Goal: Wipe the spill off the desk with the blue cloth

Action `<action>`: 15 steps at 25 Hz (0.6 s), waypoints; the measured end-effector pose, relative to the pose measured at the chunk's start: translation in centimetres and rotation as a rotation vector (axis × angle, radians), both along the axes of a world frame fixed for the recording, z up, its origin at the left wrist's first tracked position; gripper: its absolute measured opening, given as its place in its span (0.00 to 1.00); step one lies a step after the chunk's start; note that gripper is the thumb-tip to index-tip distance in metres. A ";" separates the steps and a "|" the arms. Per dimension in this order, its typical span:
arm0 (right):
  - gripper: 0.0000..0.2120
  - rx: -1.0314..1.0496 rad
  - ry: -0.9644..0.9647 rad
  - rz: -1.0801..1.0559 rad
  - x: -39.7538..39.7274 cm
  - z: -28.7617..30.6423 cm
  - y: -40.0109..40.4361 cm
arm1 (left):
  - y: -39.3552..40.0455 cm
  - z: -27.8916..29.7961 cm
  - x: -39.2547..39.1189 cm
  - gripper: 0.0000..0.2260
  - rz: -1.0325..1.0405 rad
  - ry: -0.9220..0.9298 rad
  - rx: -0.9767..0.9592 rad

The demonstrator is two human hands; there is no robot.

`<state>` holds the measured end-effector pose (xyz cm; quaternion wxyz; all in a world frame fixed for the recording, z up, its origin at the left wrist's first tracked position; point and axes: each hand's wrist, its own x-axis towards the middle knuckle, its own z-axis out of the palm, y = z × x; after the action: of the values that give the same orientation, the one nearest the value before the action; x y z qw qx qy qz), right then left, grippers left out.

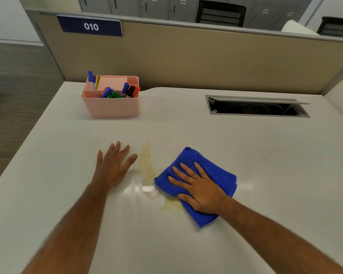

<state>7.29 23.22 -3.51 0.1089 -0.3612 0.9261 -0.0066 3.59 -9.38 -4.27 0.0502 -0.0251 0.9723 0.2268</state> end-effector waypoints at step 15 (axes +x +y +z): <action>0.36 -0.012 0.094 -0.640 5.1 -1.5 -8.0 | -2.0 -0.8 0.2 0.41 0.077 0.139 -0.188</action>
<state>12.42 15.19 -5.04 0.0563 -0.0524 0.9966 -0.0293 3.77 -11.40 -5.08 -0.0288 -0.0513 0.9888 0.1375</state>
